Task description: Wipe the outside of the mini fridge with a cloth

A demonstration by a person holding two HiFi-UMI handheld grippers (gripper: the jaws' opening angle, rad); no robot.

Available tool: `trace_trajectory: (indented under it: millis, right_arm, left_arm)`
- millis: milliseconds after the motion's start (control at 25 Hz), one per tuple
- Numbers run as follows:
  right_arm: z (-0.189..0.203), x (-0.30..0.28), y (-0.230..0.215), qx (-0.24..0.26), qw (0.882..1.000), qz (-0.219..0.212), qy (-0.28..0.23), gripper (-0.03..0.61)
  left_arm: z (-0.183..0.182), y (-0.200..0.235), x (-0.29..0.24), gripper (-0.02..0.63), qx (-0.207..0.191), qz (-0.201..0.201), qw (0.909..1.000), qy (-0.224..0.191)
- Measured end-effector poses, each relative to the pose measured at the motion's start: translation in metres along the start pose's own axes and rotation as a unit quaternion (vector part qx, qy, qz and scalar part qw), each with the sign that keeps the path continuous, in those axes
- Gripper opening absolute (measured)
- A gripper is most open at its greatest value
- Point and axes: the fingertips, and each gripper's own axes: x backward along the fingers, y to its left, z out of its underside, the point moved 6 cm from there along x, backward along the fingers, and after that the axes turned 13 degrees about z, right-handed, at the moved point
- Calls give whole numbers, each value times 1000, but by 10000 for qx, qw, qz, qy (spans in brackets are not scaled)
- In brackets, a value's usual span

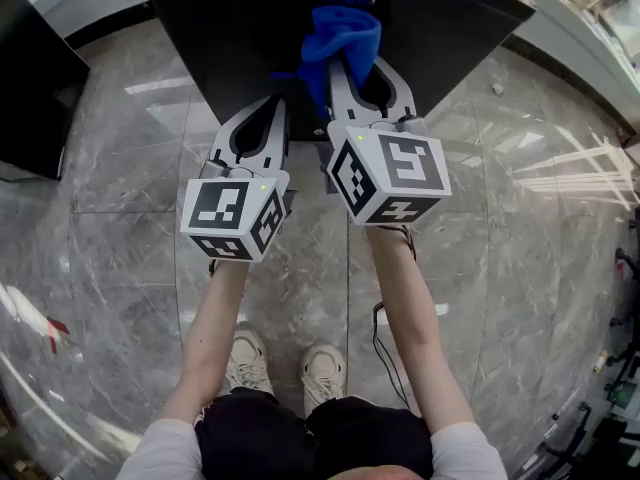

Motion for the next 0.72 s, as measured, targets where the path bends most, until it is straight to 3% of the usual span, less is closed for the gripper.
trace_trajectory:
  millis: [240, 720]
  right_arm:
    - [-13, 14, -63, 88, 9982, 578, -115, 75]
    - [-21, 25, -134, 178, 9919, 1249, -165, 75]
  left_arm:
    - [11, -27, -26, 5, -27, 359, 9993, 132]
    - [18, -46, -42, 5, -66, 490, 9985, 230]
